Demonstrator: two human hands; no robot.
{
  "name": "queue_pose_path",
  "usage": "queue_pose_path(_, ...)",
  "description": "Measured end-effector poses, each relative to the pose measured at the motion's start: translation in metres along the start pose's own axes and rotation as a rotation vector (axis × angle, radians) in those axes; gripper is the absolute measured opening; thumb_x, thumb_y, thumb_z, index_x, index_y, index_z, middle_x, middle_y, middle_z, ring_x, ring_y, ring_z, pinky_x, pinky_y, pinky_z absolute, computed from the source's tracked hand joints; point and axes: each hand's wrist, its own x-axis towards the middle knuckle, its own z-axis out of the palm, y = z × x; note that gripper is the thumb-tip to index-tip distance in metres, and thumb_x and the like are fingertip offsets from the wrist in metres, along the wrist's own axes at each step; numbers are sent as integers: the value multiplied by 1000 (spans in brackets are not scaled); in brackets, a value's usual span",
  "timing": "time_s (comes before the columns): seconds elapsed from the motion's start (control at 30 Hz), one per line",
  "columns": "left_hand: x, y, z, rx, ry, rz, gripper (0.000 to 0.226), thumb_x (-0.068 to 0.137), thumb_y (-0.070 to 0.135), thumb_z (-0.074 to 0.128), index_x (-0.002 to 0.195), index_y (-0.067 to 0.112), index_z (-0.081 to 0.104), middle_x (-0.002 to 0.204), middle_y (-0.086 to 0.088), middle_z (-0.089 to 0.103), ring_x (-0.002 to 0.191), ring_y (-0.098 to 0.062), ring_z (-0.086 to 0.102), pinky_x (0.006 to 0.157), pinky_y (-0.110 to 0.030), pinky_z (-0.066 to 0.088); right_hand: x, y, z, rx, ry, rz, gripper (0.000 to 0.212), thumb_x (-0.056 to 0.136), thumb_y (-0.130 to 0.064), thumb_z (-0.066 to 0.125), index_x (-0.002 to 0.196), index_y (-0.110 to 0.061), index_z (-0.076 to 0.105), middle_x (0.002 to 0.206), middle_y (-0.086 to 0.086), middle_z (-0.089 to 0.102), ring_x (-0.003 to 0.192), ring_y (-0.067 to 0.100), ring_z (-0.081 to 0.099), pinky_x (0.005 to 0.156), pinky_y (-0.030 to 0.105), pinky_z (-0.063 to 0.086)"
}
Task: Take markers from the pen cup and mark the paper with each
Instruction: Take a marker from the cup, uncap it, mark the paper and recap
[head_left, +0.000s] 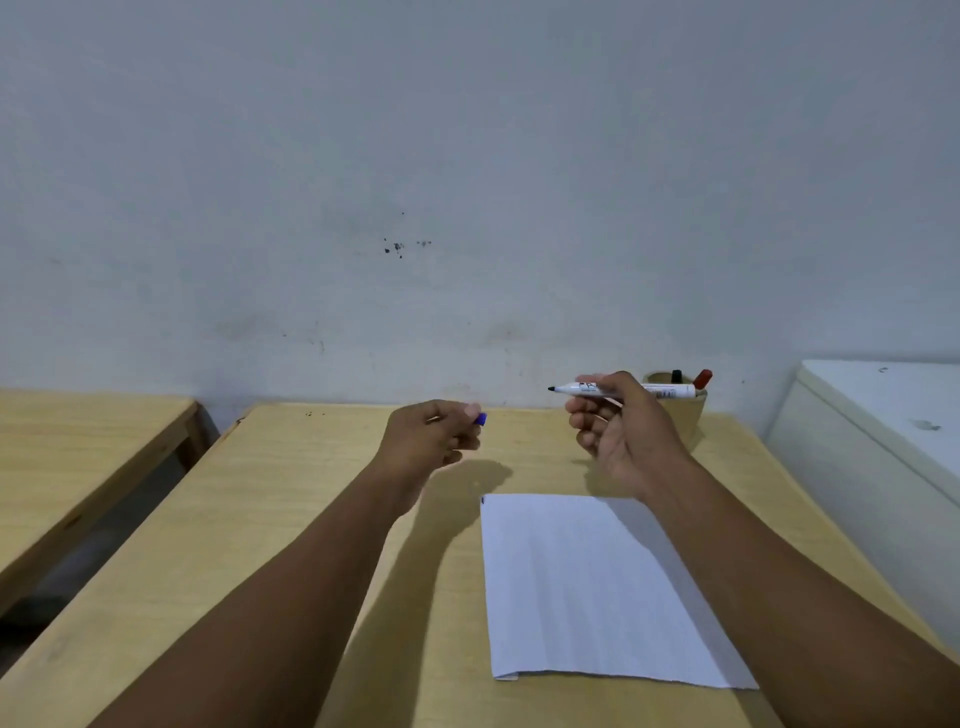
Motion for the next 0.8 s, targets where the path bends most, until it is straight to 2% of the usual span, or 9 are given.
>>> queue_pose_path(0.07,7,16,19,-168,-67,-49,19,93,26,73,96,7,75,78,-2,73,72,-16,70,72,-27,51,-6,-14,-2,-6,-37,-8,12,91,-14,58,83,-10,66,60,9,66,41,15,56,39,20,36)
queue_pose_path(0.2,16,33,57,-305,-135,-82,21,92,27,73,98,7,73,78,-2,72,70,-15,69,71,-27,52,-13,-27,-5,-25,-64,-53,13,92,-14,58,81,-9,65,59,9,66,42,17,57,43,24,37)
queue_pose_path(0.43,20,35,102,-299,-210,-88,20,91,27,74,97,7,76,81,-3,72,70,-14,68,69,-25,53,-8,-29,-21,8,-88,-127,13,96,-12,58,87,-5,64,64,13,67,45,19,62,50,28,38)
queue_pose_path(0.53,26,30,112,-259,-188,-67,23,88,28,76,97,6,76,89,-10,71,72,-15,67,72,-26,53,-1,-27,-27,21,-99,-134,13,98,-13,60,90,-4,63,63,13,69,47,18,62,48,26,41)
queue_pose_path(0.7,34,35,130,-314,-106,3,17,91,20,74,95,3,75,74,-5,74,62,-11,67,73,-25,54,10,-29,-26,196,-139,-73,17,101,-17,62,89,-5,66,70,13,73,49,15,67,45,21,48)
queue_pose_path(0.8,43,42,138,-238,-39,73,21,91,24,75,94,3,76,73,-3,72,68,-14,67,69,-25,52,20,-31,-23,260,-135,-63,18,100,-19,64,88,-6,65,64,8,67,42,10,57,41,19,40)
